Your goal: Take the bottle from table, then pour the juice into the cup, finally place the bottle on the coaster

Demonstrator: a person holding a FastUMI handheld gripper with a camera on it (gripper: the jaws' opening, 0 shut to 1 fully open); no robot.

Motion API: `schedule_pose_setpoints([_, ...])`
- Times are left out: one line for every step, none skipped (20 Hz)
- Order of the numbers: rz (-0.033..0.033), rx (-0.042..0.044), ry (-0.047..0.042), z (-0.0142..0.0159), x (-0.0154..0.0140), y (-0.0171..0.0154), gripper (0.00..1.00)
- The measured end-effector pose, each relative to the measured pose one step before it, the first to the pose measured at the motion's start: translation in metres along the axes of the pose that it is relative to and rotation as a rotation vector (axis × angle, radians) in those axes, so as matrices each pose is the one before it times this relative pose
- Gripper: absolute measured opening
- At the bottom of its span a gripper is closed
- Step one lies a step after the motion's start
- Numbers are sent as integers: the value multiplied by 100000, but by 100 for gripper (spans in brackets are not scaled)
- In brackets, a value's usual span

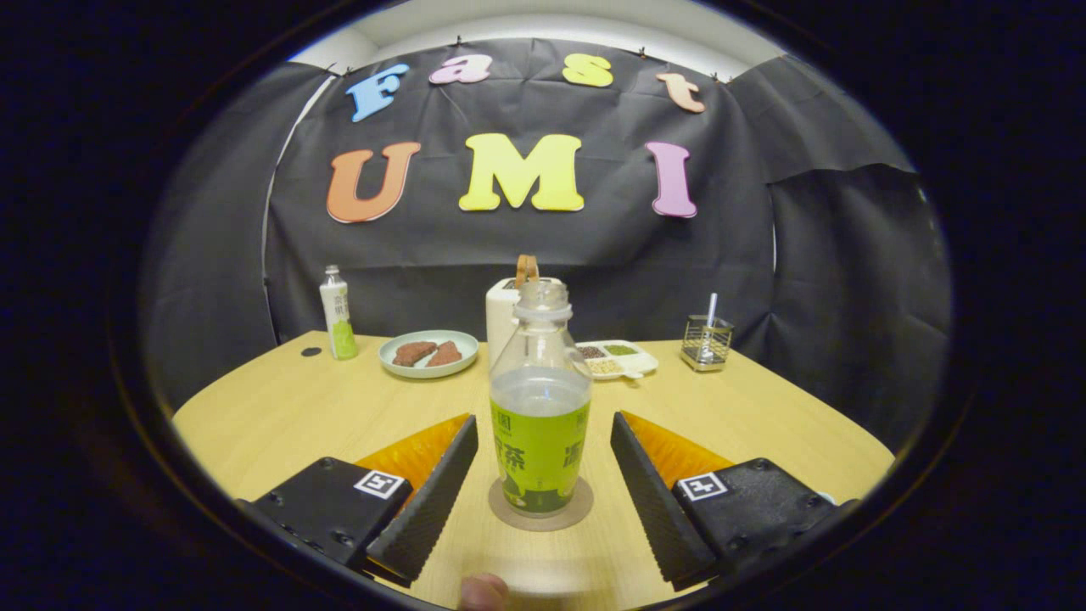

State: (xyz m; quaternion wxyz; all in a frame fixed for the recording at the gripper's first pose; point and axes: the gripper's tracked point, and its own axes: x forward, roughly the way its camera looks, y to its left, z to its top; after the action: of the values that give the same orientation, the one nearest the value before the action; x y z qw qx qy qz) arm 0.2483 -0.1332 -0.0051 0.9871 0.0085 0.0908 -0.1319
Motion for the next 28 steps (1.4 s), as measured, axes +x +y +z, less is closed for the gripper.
schedule_pose_setpoints([-136, 174, -1659, 520, -1301, -175, 100])
schedule_pose_setpoints([-763, -226, -2047, 682, -1475, -303, 100])
schedule_pose_setpoints([39, -531, -2268, 597, -1429, -329, 100])
schedule_pose_setpoints([373, -456, -1673, 444, -1542, -139, 100])
schedule_pose_setpoints([137, -416, -1875, 600, -1625, -249, 100])
schedule_pose_setpoints([-312, 498, -2365, 578, -1705, -296, 100])
schedule_pose_setpoints([28, 826, -2147, 536, -1501, -435, 100])
schedule_pose_setpoints([438, 775, -1623, 359, -1611, -156, 100])
schedule_pose_setpoints([305, -227, -969, 103, -1503, -140, 100])
schedule_pose_setpoints([147, -889, -1546, 221, -1499, -232, 100])
schedule_pose_setpoints([225, -1080, -1360, 293, -1242, -170, 100])
schedule_pose_setpoints([-55, -537, -1256, 12, -1231, -56, 100])
schedule_pose_setpoints([1037, -274, -1220, -139, -1165, 47, 100])
schedule_pose_setpoints([1017, 159, -1464, 3, -913, 272, 100])
schedule_pose_setpoints([600, 18, -876, -176, -834, 46, 100])
schedule_pose_setpoints([292, -317, -546, -260, -676, 48, 100])
schedule_pose_setpoints([227, -164, -102, -340, -643, 19, 100])
schedule_pose_setpoints([240, 5, 111, -334, -647, 143, 100])
schedule_pose_setpoints([303, -6, -188, -264, -541, 174, 100])
schedule_pose_setpoints([160, 518, -107, -149, -496, 116, 100])
schedule_pose_setpoints([438, 396, 62, -185, -388, 178, 100])
schedule_pose_setpoints([610, 707, -317, -99, -282, 213, 100])
schedule_pose_setpoints([554, 1040, -724, 61, -272, 174, 100])
schedule_pose_setpoints([570, 606, -842, 115, -241, 155, 100])
schedule_pose_setpoints([117, 397, -617, 74, -5, 45, 100])
schedule_pose_setpoints([-82, 113, -211, -25, -161, -4, 100])
schedule_pose_setpoints([-10, 122, 70, -75, -71, -119, 100])
schedule_pose_setpoints([105, 340, 47, -10, -54, 32, 100])
